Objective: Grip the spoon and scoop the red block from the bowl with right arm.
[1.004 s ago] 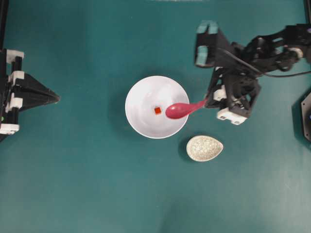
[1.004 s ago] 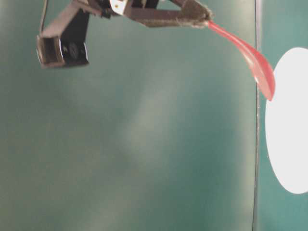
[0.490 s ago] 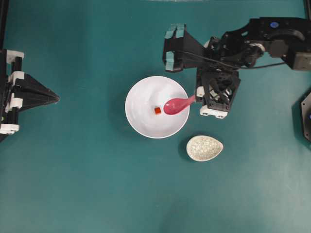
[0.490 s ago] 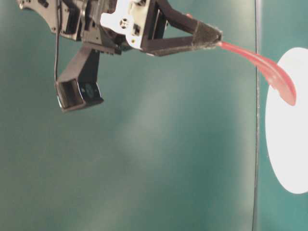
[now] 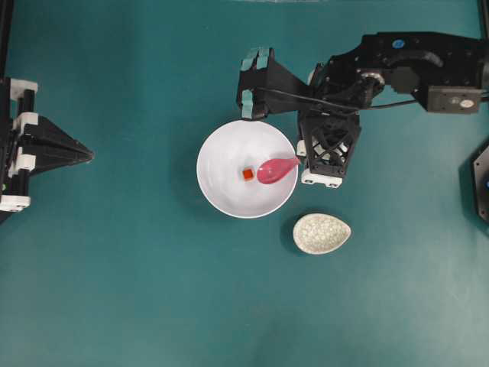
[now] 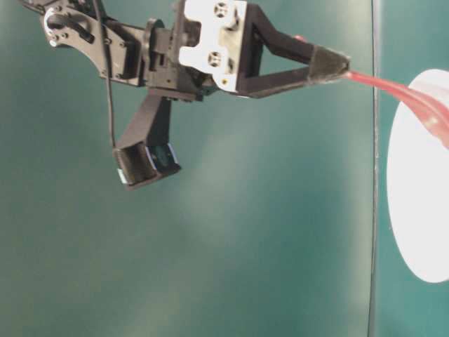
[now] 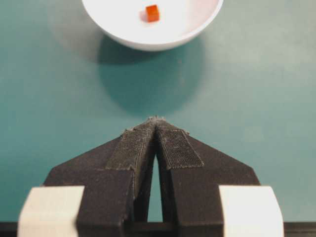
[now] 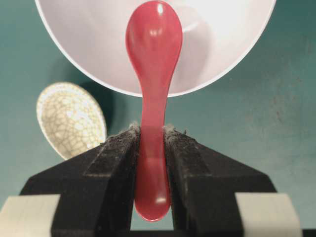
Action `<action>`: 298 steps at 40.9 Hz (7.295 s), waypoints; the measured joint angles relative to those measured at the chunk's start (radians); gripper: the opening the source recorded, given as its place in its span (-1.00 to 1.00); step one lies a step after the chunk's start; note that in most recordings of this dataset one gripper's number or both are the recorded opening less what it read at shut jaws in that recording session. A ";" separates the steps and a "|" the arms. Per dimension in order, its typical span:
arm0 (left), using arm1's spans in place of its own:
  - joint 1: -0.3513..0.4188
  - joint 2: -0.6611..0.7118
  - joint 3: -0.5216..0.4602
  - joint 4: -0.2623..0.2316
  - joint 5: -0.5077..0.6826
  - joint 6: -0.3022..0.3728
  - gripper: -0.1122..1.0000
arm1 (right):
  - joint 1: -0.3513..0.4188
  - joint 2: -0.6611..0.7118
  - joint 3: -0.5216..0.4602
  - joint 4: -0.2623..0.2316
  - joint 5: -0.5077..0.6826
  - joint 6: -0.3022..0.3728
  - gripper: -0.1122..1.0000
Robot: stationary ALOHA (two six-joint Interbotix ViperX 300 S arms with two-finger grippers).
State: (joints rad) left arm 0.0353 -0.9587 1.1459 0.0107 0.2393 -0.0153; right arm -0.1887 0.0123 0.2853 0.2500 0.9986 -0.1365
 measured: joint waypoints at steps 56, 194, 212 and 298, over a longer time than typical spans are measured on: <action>0.000 0.002 0.000 -0.002 -0.002 0.017 -0.80 | 0.002 0.118 -0.064 0.005 -0.092 0.003 -0.37; 0.000 0.002 0.000 0.000 0.000 0.003 -0.80 | 0.020 -0.028 0.000 0.067 -0.060 0.135 -0.37; 0.000 0.002 0.000 0.000 0.000 0.003 -0.80 | 0.008 -0.028 0.000 0.043 -0.009 0.158 -0.37; 0.000 -0.003 0.000 0.000 -0.002 0.002 -0.80 | 0.003 0.132 -0.087 0.005 -0.163 0.156 -0.37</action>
State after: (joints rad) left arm 0.0353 -0.9618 1.1459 0.0107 0.2378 -0.0138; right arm -0.1856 0.1442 0.1979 0.2546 0.8360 0.0199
